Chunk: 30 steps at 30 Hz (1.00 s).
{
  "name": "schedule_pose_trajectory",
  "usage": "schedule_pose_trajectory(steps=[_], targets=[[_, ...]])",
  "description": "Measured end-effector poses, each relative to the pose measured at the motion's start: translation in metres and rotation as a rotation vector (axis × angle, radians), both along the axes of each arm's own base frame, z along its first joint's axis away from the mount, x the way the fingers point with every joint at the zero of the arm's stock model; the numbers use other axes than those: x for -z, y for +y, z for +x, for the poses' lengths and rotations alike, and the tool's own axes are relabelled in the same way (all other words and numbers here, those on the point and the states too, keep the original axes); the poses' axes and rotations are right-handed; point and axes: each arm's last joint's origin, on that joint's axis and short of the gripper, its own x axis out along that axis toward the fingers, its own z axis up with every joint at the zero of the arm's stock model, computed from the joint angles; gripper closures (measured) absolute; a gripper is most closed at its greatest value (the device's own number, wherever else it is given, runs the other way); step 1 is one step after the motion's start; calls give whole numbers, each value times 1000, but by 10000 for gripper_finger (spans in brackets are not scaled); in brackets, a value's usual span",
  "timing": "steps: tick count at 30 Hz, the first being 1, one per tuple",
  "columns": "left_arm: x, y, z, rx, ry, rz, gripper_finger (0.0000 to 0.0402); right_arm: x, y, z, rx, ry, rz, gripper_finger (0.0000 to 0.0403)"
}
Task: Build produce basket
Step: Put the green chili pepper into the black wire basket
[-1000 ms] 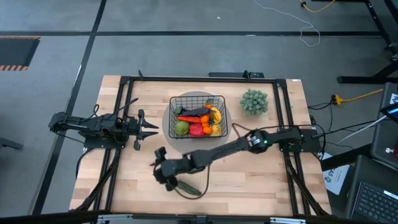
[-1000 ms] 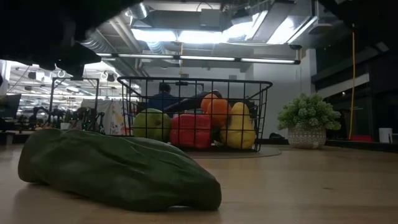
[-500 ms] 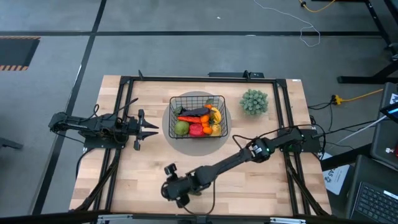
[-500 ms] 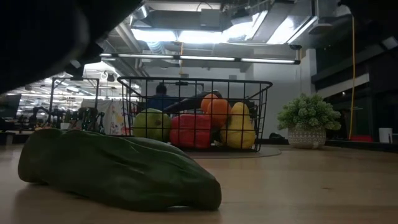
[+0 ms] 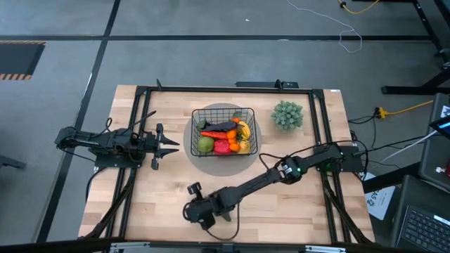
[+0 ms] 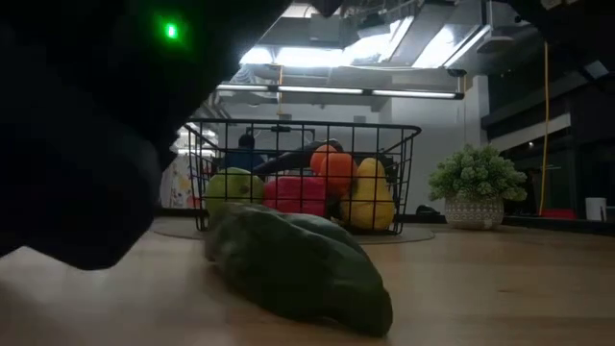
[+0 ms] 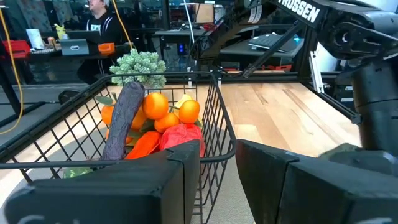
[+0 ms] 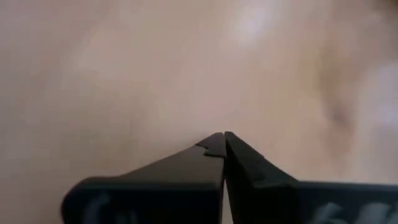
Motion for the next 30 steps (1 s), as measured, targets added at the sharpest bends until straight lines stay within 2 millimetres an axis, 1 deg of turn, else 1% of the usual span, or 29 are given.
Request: schedule_pose_trajectory(steps=[5,13,16,18,20,22,24,26,28,30], targets=[[0,0,0,0,0,0,308,-1,-18,9,2,-44,-113,403],[0,0,0,0,0,0,308,2,-49,16,83,0,-128,403],[0,0,0,0,0,0,308,0,-58,19,127,-18,-226,403],[0,0,0,0,0,0,308,-7,-64,20,156,-35,-307,403],[0,0,0,0,0,0,308,-21,-68,19,176,-48,-368,403],[0,0,0,0,-1,0,308,-45,-71,14,186,-59,-398,403],[0,0,0,1,0,0,308,-73,-75,7,173,-51,-388,403],[0,0,0,0,0,-1,308,-96,-79,-4,120,0,-345,403],[0,0,0,0,0,-1,308,-115,-85,-16,61,64,-276,403],[0,0,0,0,-1,-3,308,-131,-92,-29,-12,152,-147,403]])
